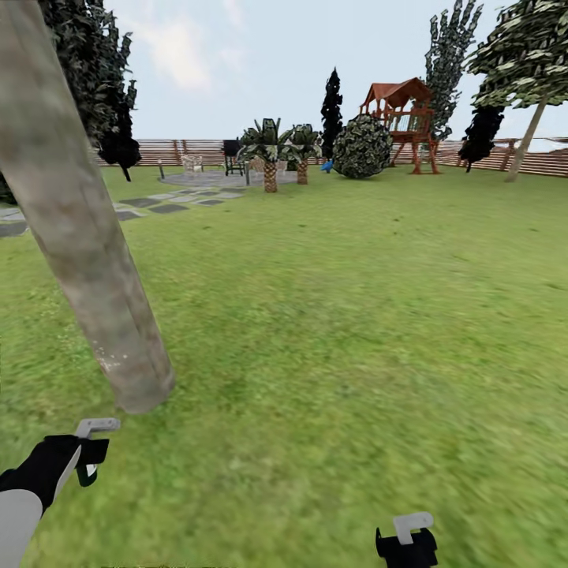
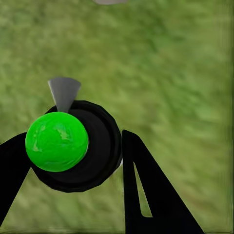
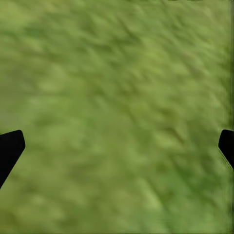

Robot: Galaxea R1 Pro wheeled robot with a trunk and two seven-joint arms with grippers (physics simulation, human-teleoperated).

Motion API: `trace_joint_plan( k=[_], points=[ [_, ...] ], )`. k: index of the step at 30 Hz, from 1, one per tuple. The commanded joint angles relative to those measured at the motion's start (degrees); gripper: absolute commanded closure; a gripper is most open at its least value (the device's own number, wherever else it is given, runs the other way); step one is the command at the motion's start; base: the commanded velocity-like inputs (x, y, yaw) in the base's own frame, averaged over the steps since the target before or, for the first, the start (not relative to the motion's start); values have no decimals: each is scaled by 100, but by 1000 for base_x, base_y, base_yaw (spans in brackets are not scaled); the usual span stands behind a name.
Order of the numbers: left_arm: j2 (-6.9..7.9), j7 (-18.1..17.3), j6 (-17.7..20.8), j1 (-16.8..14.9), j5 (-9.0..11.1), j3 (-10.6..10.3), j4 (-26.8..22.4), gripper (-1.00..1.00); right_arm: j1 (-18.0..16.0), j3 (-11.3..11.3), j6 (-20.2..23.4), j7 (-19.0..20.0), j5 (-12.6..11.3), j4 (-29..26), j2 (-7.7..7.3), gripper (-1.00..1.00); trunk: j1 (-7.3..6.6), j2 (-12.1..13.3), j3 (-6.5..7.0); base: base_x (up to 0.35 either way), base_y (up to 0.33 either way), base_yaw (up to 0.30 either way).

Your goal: In the garden, pick up the pesticide atomizer on the floor and spray pesticide onto both trees until each tree trunk is fully covered.

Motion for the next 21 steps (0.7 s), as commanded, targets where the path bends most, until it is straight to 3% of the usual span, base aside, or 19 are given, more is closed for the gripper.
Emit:
trace_joint_plan(
  k=[1, 10, 14, 17, 21],
  points=[
    [-5, -49, 28, -4, -63, 43, -10, 100, -2, -43, -18, -20, 60, 9, 0, -100, -1, -2, -5, 0, -272, 175],
    [-3, -49, 28, -7, -62, 43, -7, 100, -2, -42, -18, -20, 61, 9, 0, -100, -1, -2, -5, 86, -259, 254],
    [-15, -47, 28, -13, -56, 53, -40, 100, -4, -47, -18, -20, 54, 9, 0, -100, -1, -2, -5, 84, -80, 276],
    [-196, -41, 46, -67, -75, 6, -194, 100, -3, -45, -18, -20, 60, 9, 0, -100, -1, -2, -5, 6, -5, 257],
    [-320, -34, 75, -152, -82, -23, -455, 100, -2, -43, -18, -20, 57, 9, 0, -100, -1, -2, -5, 1, -1, 74]
  ],
)
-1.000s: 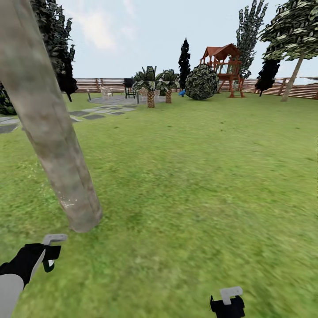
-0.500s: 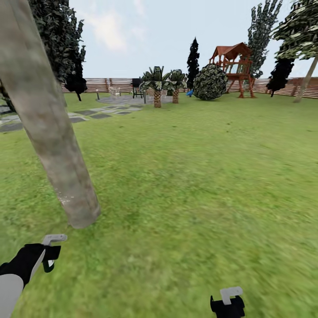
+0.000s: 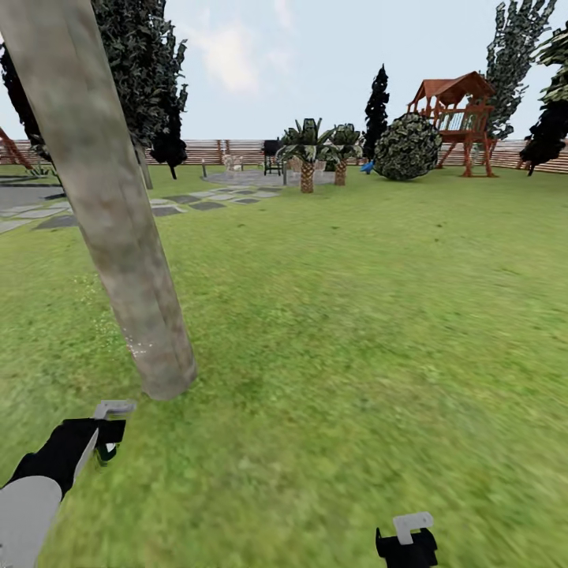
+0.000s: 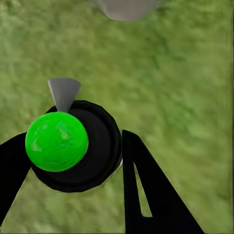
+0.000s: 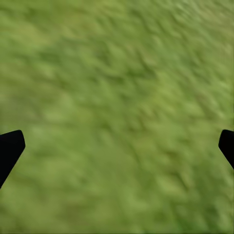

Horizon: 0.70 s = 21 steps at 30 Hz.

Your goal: In the garden, pick up the pesticide atomizer on the floor and spray pesticide onto both trees until each tree trunk is fully covered.

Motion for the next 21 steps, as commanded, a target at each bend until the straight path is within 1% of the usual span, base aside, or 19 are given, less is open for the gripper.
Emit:
trace_joint_plan(
  k=[1, 2, 6, 9, 10, 11, 13, 14, 15, 16, 21],
  points=[
    [-12, -50, 31, -28, -74, 35, -93, 100, -6, -41, -18, -23, 62, 10, 0, -100, -1, -2, -6, 0, 0, 16],
    [-121, -64, 132, -453, -89, 27, -343, 100, -8, -41, -18, -23, 77, 11, 0, -100, -1, -2, -6, 0, 0, 0],
    [-301, -72, 243, -631, -93, -23, -356, 100, -7, -41, -13, -16, 81, 10, 0, -100, -1, -2, -6, 0, 0, 0],
    [-337, -89, 359, -920, -99, -39, -351, 100, -5, -43, -10, -15, 72, 6, 0, -100, -1, -2, -6, 0, 0, 0],
    [-301, -94, 489, -1016, -114, -72, -350, 100, -6, -47, -12, -16, 67, 3, 0, -100, -1, -2, -6, 0, 0, 0],
    [-278, -94, 531, -1034, -120, -90, -349, 100, -7, -48, -13, -19, 66, 2, 0, -100, -1, -2, -6, 0, 0, 0],
    [-189, -108, 583, -1054, -129, -114, -344, 100, -4, -49, -12, -22, 65, 1, 0, -100, -1, -2, -6, 0, 0, 3],
    [-58, -129, 600, -1057, -128, -121, -337, 100, -7, -49, -12, -23, 64, -2, 0, -100, -1, -2, -6, 0, 0, 95],
    [24, -141, 609, -1053, -124, -125, -332, 100, -7, -49, -13, -23, 64, -5, 0, -100, -1, -2, -6, 0, 0, 181],
    [67, -147, 609, -1048, -123, -129, -317, 100, -6, -49, -16, -23, 64, -6, 0, -100, -1, -2, -6, 0, 0, 228],
    [82, -138, 601, -997, -124, -160, -312, 100, -6, -48, -18, -23, 64, -8, 0, -100, -1, -2, -6, 0, 0, 264]
  ],
)
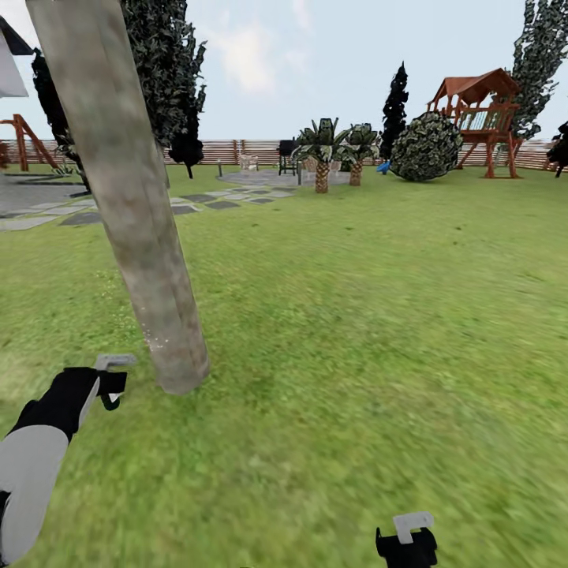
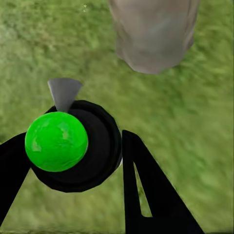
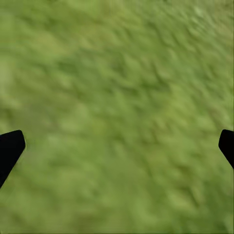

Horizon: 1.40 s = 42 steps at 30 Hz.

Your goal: In the garden, pick up the pesticide atomizer on the floor and spray pesticide onto both trees until each tree trunk is fully covered.

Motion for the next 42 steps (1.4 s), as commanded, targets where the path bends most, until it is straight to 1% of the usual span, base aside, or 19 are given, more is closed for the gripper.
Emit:
trace_joint_plan(
  k=[1, 6, 7, 10, 12, 18, 20, 23, 24, 26, 28, 31, 32, 33, 34, 36, 39, 42],
  points=[
    [-9, -41, 17, 2, -67, 27, -11, 100, -4, -42, -19, -23, 61, 9, -1, -100, -1, -2, -5, 0, 0, 276],
    [-37, -57, 19, 15, -52, 25, -42, 100, -4, -41, -19, -23, 61, 9, -1, -100, -1, -2, -5, 2, 0, 221],
    [-41, -57, 20, 15, -50, 3, -43, 100, -5, -42, -19, -23, 61, 9, -1, -100, -1, -2, -5, 72, 0, 63],
    [-47, -51, 32, 10, -41, -196, -45, 100, -4, -43, -19, -23, 61, 9, -1, -100, -1, -2, -5, 244, 0, 21],
    [-48, -49, 35, 9, -39, -259, -45, 100, -2, -43, -19, -23, 61, 9, -1, -100, -1, -2, -5, 315, 0, 5],
    [-76, -52, 36, 10, -31, -289, -45, 100, -5, -43, -19, -23, 61, 9, -1, -100, -1, -2, -5, 324, -5, 0],
    [-168, -51, 36, 13, -29, -292, -45, 100, -3, -43, -19, -23, 61, 14, -1, -100, -1, -2, -5, 172, -29, 0],
    [-363, -53, 36, 16, -31, -297, -45, 100, -2, -43, -19, -23, 61, 11, -1, -100, -1, -2, -5, 41, -6, 0],
    [-400, -58, 36, 16, -27, -297, -39, 100, -3, -43, -19, -23, 61, 13, -1, -100, -1, -2, -5, 9, -1, 0],
    [-430, -66, 36, 16, -24, -298, -16, 100, -4, -43, -19, -23, 61, 16, -1, -100, -1, -2, -5, 4, -1, 0],
    [-422, -72, 36, 16, -28, -313, -17, 100, -3, -42, -17, -23, 61, 17, -1, -100, -1, -2, -5, 1, 0, 0],
    [-334, -74, 33, 9, -49, -309, -33, 100, -5, -40, -11, -23, 61, 22, -1, -100, -1, -2, -5, 0, 0, -6],
    [-279, -74, 32, 8, -56, -312, -36, 100, -6, -42, -11, -23, 61, 23, -1, -100, -1, -2, -5, 0, 0, -96],
    [-187, -74, 33, 9, -53, -316, -32, 100, -6, -43, -10, -23, 61, 23, -1, -100, -1, -2, -5, 0, 0, -207],
    [-172, -74, 30, 13, -50, -325, -18, 100, -5, -43, -10, -23, 61, 23, -1, -100, -1, -2, -5, 0, 0, -168],
    [-186, -74, 23, 17, -48, -330, -5, 100, -3, -43, -10, -23, 61, 24, -1, -100, -1, -2, -5, 0, 0, -88],
    [-295, -81, 40, -6, -32, -307, 1, 100, -5, -41, -10, -23, 61, 21, -1, -100, -1, -2, -5, 0, 0, -19],
    [-356, -84, 44, -33, -37, -308, -25, 100, -4, -42, -10, -23, 61, 23, -1, -100, -1, -2, -5, 0, 0, -3]
  ],
)
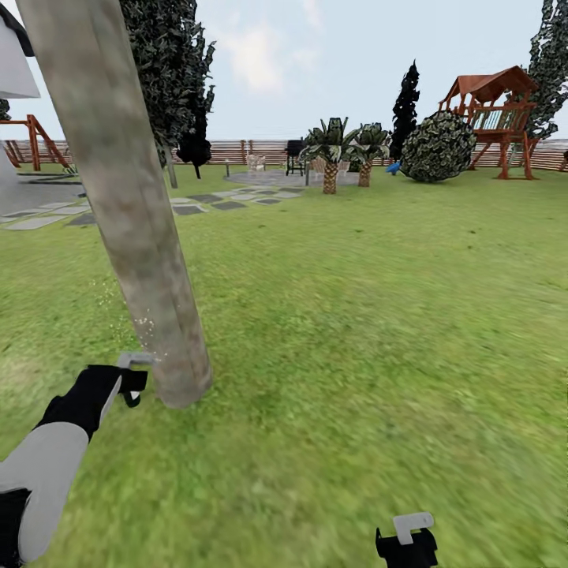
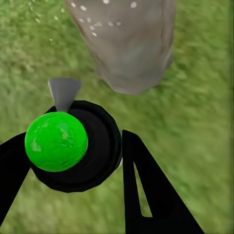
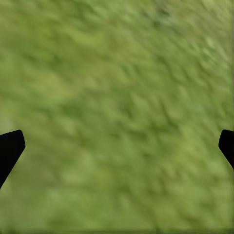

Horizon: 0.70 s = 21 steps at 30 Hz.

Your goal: In the garden, pick up the pesticide atomizer on the floor and spray pesticide onto both trees until each tree trunk is fully covered.

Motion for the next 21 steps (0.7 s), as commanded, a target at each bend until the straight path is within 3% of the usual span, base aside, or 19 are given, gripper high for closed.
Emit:
trace_joint_plan(
  k=[1, 3, 6, 13, 16, 21],
  points=[
    [34, -55, 31, -27, -66, 31, -23, 100, -4, -43, -19, -23, 60, 11, 0, -100, -1, -2, -5, 0, 0, 0],
    [95, -57, 36, -37, -73, 54, -21, 100, -2, -44, -19, -23, 60, 12, 0, -100, -1, -2, -5, 0, 0, 0],
    [363, -68, 44, -41, -63, 57, -28, 100, -4, -44, -19, -23, 60, 12, 0, -100, -1, -2, -5, 0, 0, 0],
    [280, -111, 47, -48, -56, 30, -199, 100, -2, -42, -19, -23, 60, 13, 0, -100, -1, -2, -5, -153, 0, 0],
    [260, -424, 69, -56, -59, 23, -455, 100, -3, -43, -19, -23, 60, 13, 0, -100, -1, -2, -5, -67, 0, 0],
    [321, -533, 747, -312, -69, 22, -806, 100, -5, -42, -19, -23, 60, 13, 0, -100, -1, -2, -5, -5, 0, 0]
  ],
)
